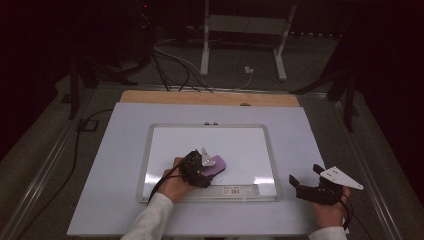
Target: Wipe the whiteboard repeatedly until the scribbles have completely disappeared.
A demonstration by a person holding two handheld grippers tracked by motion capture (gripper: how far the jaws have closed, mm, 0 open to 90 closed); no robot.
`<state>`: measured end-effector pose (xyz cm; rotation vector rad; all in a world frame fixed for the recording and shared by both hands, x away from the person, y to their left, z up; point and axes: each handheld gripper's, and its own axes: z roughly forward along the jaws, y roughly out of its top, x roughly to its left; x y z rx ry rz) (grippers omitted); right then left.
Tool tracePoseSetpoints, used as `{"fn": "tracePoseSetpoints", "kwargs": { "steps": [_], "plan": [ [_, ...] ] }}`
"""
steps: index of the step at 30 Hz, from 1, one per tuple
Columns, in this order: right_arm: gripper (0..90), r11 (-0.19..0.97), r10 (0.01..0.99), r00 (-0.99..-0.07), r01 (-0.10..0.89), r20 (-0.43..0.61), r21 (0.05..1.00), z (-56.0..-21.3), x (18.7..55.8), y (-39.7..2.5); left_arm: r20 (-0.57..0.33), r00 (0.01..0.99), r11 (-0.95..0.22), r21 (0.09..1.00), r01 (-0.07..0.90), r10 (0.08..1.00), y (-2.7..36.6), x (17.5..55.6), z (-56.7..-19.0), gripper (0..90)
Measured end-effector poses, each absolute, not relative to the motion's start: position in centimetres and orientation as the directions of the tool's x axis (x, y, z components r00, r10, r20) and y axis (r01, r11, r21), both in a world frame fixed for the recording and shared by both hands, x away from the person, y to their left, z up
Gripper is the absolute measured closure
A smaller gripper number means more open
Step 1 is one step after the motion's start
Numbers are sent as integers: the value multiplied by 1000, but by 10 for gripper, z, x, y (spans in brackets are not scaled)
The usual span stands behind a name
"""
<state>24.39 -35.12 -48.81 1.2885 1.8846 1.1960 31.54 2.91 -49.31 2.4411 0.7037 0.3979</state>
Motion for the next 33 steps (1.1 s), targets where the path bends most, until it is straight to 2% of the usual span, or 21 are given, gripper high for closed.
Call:
{"fn": "tracePoseSetpoints", "kwargs": {
  "steps": [10,15,21,28,33],
  "plan": [
    [0,145,921,-388,424,35,894,-488,245,-350,120,851,-714,611,343,512,-35,320,-495,413],
    [0,143,922,-387,422,35,895,-488,244,-351,139,853,-726,604,330,503,-44,321,-495,413],
    [1,135,924,-381,423,40,896,-487,243,-353,130,834,-708,606,362,537,-10,320,-495,413],
    [0,142,923,-383,425,35,894,-488,243,-352,133,757,-659,601,452,640,51,325,-495,413],
    [0,139,924,-381,426,38,894,-488,244,-352,159,683,-623,592,511,712,75,335,-495,413]
  ]
}}
